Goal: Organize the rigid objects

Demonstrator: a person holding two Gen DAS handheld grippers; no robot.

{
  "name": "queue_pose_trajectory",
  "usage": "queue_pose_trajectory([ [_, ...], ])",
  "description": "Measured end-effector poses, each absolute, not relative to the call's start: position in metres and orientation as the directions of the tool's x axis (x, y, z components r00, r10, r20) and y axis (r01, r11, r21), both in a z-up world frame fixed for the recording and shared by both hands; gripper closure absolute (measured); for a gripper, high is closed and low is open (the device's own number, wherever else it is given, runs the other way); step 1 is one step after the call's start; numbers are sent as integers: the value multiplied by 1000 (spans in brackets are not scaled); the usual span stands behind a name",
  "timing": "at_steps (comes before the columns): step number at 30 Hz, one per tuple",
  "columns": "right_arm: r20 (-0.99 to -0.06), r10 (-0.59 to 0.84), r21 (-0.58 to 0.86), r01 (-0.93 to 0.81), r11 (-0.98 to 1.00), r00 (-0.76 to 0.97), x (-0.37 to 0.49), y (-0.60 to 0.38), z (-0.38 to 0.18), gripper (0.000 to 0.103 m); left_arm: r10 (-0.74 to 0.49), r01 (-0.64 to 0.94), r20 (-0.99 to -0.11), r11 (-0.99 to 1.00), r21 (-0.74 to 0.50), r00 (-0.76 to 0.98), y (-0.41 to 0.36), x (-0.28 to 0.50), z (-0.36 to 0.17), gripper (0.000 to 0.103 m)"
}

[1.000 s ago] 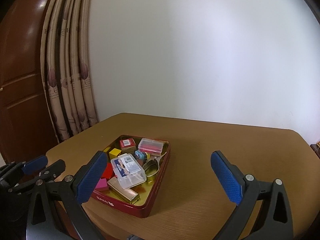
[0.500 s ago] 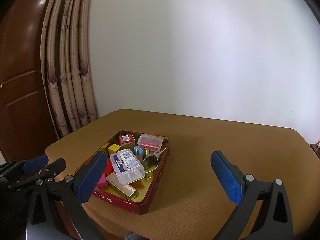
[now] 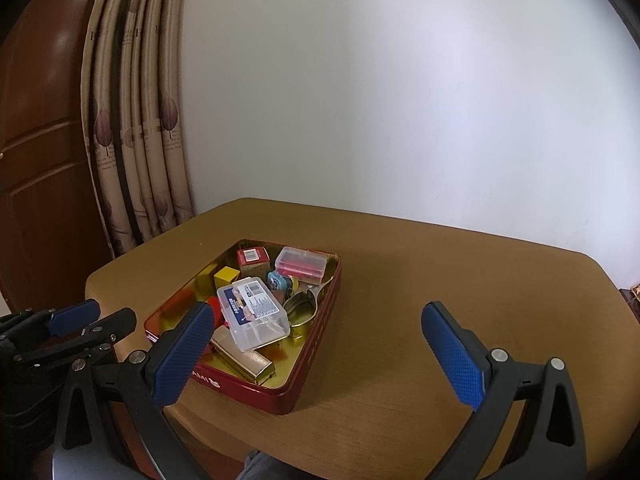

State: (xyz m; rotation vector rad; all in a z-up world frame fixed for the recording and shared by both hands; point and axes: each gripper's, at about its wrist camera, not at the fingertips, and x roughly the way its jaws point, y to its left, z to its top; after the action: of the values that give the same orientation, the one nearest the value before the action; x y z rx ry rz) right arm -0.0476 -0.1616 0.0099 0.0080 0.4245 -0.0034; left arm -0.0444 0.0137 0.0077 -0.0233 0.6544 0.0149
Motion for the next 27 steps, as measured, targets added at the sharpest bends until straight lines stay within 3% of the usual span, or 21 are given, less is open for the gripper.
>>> queue_pose_trajectory([
  [27, -465, 6, 0, -6, 1000, 886, -43, -156, 0, 1, 3, -4, -647, 1000, 0, 763, 8, -40, 2, 63],
])
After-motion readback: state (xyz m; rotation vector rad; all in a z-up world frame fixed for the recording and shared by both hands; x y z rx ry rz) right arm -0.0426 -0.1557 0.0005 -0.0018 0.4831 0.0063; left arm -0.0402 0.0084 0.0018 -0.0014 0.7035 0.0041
